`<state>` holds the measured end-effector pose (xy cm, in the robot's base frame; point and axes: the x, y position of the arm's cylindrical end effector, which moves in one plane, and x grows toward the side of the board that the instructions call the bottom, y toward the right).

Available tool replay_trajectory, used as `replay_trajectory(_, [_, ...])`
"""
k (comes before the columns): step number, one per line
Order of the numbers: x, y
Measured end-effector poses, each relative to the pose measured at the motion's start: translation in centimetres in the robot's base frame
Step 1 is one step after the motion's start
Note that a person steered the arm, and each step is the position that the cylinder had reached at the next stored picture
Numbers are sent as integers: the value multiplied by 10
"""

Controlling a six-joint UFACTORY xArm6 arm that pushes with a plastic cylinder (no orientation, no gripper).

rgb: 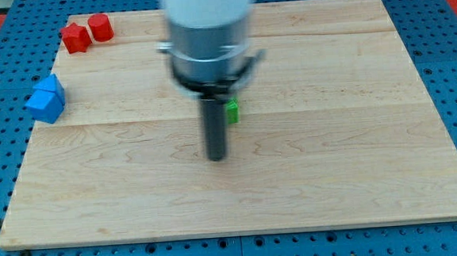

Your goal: Slide the red circle towards the yellow heart

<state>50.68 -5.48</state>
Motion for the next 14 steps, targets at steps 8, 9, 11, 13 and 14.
replay_trajectory(8, [-121, -215])
replay_trajectory(9, [-145, -249])
replay_trajectory(11, [-237, -240])
replay_trajectory(13, [-270, -126])
replay_trajectory(14, [-270, -101])
